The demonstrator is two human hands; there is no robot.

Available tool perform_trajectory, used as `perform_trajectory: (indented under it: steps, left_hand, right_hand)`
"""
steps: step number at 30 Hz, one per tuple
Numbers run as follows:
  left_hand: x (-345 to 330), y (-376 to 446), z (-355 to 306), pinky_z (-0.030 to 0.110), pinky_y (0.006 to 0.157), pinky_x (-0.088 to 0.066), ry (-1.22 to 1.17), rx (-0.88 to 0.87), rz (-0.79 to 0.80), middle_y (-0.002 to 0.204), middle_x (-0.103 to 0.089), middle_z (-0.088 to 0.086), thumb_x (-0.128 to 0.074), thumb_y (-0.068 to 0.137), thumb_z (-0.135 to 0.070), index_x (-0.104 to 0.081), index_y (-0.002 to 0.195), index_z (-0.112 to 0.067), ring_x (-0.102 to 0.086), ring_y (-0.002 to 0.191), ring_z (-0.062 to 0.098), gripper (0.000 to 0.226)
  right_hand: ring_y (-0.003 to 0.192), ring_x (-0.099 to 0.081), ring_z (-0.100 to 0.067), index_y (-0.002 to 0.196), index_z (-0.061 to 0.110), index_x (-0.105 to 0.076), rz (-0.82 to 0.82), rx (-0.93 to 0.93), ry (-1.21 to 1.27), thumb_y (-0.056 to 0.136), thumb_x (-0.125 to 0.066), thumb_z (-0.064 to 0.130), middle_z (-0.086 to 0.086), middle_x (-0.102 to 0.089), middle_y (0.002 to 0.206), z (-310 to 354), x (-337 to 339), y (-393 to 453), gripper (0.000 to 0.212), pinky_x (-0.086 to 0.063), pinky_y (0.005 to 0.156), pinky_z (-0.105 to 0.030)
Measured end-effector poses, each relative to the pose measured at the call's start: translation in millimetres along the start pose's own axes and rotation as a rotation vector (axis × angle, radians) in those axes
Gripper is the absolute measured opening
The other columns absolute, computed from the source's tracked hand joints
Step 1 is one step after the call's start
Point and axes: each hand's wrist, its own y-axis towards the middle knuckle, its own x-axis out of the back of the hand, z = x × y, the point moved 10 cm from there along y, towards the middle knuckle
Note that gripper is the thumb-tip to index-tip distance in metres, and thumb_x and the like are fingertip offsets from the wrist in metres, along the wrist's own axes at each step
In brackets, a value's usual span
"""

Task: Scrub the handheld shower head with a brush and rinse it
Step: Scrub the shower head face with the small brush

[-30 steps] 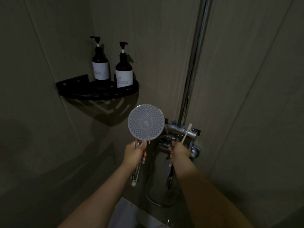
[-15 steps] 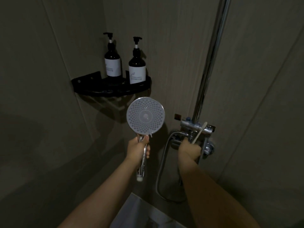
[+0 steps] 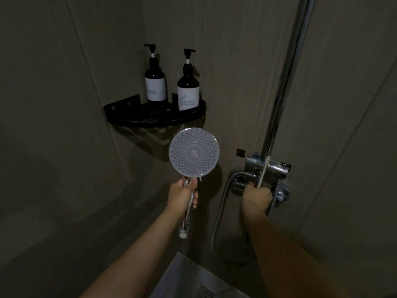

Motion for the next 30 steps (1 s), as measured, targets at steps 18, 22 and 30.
perform_trajectory:
  steps: [18,22,30]
  left_hand:
    - [-7,2,11,0.020,0.036,-0.036,0.035,-0.003,0.001,0.047,-0.046,0.004,-0.051,0.093,-0.013,-0.051,0.071,-0.011,-0.041,0.033,0.008,0.022]
    - [-7,3,13,0.020,0.037,-0.037,0.040,0.004,0.013,0.049,-0.046,0.004,-0.050,0.094,-0.013,-0.051,0.076,-0.010,-0.042,0.034,0.007,0.018]
    - [-7,9,27,0.018,0.035,-0.034,-0.037,0.029,-0.024,0.043,-0.044,0.002,-0.050,0.093,-0.013,-0.049,0.078,-0.010,-0.040,0.031,0.007,0.016]
  right_hand:
    - [0.090,-0.066,-0.033,0.104,-0.002,-0.058,-0.018,0.258,-0.391,0.092,-0.050,0.017,-0.020,-0.067,0.099,10,-3,3,0.024,-0.047,0.066,-0.031]
    - [0.090,-0.065,-0.030,0.109,0.002,-0.054,-0.007,0.309,-0.384,0.093,-0.050,0.021,-0.016,-0.066,0.100,8,-3,4,0.025,-0.044,0.065,-0.030]
    - [0.086,-0.059,-0.034,0.098,-0.004,-0.063,0.214,0.230,-0.241,0.099,-0.038,0.021,-0.024,-0.062,0.094,-57,16,23,0.034,-0.038,0.069,-0.030]
